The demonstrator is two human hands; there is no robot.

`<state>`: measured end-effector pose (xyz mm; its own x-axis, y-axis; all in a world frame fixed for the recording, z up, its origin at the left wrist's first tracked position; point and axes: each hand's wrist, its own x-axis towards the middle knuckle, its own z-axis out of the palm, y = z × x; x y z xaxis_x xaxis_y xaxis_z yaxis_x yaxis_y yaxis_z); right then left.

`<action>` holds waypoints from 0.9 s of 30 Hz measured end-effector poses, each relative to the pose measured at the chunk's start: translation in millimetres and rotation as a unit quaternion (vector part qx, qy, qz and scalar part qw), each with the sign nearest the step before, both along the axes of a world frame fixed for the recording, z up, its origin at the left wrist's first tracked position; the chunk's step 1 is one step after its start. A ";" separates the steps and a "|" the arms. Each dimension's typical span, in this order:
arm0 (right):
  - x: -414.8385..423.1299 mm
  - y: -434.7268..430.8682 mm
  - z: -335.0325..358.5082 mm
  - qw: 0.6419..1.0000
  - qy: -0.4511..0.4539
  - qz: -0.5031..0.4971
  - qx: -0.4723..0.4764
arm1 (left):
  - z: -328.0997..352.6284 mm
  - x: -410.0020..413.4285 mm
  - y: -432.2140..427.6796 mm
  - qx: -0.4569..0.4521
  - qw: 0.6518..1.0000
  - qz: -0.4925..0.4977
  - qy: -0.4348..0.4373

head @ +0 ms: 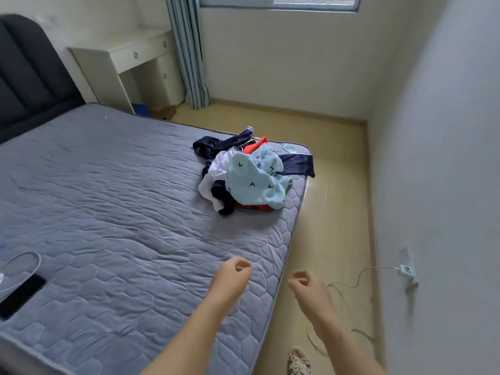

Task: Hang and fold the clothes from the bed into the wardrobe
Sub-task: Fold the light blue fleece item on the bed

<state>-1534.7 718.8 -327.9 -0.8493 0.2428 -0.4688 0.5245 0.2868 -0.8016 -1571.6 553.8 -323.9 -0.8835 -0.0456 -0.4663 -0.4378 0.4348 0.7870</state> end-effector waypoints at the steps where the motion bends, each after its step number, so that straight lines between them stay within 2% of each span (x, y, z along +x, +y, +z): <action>1: -19.5 16.3 0.1 1.000 -0.004 0.004 -0.001 | 0.2 -18.5 15.5 -0.003 1.000 0.007 -0.005; 8: -139.4 95.8 -2.4 0.999 -0.026 0.037 0.017 | 9.4 -126.9 93.4 0.014 0.999 0.041 -0.020; 15: -243.7 116.4 -16.3 0.995 -0.048 0.083 0.007 | -9.7 -215.3 105.4 0.015 0.994 0.091 -0.052; 21: -364.7 126.5 -16.3 0.992 -0.052 0.111 0.024 | -22.5 -328.3 110.6 0.043 0.988 0.140 -0.057; 27: -483.2 118.2 -10.2 0.988 -0.046 0.145 0.015 | -18.5 -427.9 107.1 -0.003 0.988 0.132 -0.078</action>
